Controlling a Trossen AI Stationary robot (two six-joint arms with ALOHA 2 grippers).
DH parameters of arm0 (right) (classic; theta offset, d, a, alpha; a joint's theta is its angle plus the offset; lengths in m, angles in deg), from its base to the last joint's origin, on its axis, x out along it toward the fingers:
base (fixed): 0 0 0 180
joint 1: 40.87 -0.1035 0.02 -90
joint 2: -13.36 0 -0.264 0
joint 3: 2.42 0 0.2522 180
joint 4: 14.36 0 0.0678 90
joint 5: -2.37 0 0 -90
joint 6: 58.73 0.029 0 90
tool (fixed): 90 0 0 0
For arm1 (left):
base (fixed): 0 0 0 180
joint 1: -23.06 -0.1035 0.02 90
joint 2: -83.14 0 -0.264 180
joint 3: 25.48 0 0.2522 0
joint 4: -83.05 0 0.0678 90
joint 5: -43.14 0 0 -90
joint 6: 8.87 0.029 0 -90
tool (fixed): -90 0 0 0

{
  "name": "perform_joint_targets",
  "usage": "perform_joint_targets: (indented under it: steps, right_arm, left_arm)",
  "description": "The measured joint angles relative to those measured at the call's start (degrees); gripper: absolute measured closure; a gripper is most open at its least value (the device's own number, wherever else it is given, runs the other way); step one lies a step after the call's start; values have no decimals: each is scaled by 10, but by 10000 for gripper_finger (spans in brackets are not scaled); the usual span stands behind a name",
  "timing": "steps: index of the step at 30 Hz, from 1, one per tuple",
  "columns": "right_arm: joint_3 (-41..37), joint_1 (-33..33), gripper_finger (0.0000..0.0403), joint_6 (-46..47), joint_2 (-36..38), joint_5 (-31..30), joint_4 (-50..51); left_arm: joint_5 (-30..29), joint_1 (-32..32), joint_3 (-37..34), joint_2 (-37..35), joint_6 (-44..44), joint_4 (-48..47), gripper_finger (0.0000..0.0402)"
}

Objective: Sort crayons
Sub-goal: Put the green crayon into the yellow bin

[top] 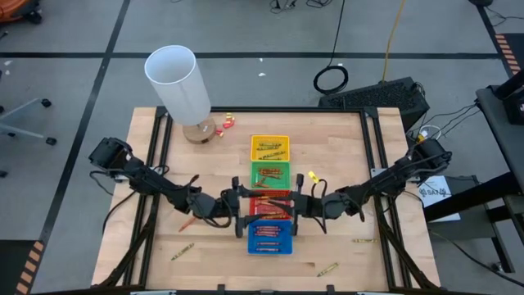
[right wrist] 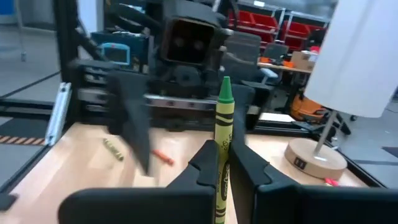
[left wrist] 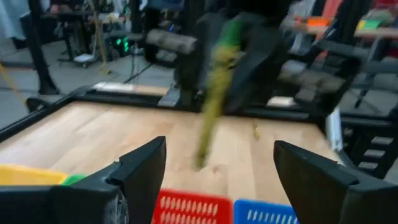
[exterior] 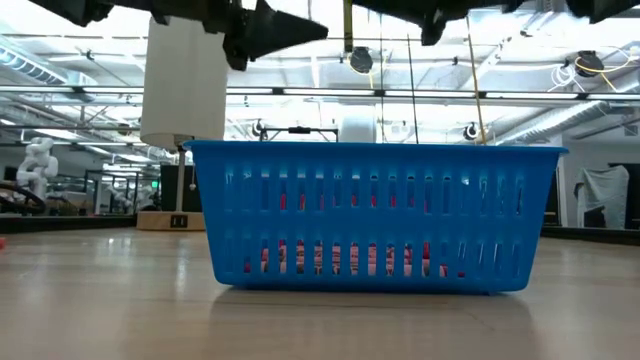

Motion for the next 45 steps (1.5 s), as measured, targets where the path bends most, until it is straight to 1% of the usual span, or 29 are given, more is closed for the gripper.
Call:
perform_joint_targets:
  steps: [3, 8, 10, 16, 19, 21, 24, 28, 33, 35, 38, 39, 41, 45]
  right_arm:
    - [0, 4, 399, -3, -6, 0, -10]
    - [0, 9, 399, -13, -6, 0, -17]
    - [0, 10, 399, -23, -6, 0, -33]
    - [0, 23, 399, -26, -6, 0, -35]
    - [0, 25, 399, -24, -6, 1, -35]
    - [0, 25, 399, -25, -6, 1, -35]
    - [0, 25, 399, -26, -6, 1, -36]
    - [0, 25, 399, -26, -6, 1, -35]
    - [0, 25, 399, -25, -6, 2, -35]
    - [0, 25, 399, -23, -6, 4, -33]
    - [0, 24, 394, 12, -5, 8, -7]
    - [0, 24, 389, 19, -5, 8, 2]
    - [1, 24, 370, 28, -5, 5, 16]
    - [1, 18, 318, 37, -3, 0, 44]
  left_arm:
    - [4, -6, 0, 13, 0, 35, 104]
    - [7, -21, 2, 27, -4, 41, 104]
    - [23, -26, 8, 36, -5, 43, 104]
    - [32, -37, 15, 61, -2, 101, 105]
    - [32, -42, 15, 61, 2, 98, 116]
    - [38, -46, 15, 61, 2, 98, 132]
    - [46, -51, 15, 61, 1, 98, 167]
    - [49, -54, 15, 61, 2, 98, 224]
    - [50, -54, 15, 61, 25, 97, 301]
    - [60, -55, 15, 61, 31, 95, 332]
    - [75, -55, 15, 61, 32, 80, 375]
    - [75, -55, 14, 61, 31, 74, 385]
    - [76, -55, 13, 62, 30, 71, 390]
    - [78, -51, 7, 61, 23, 76, 369]
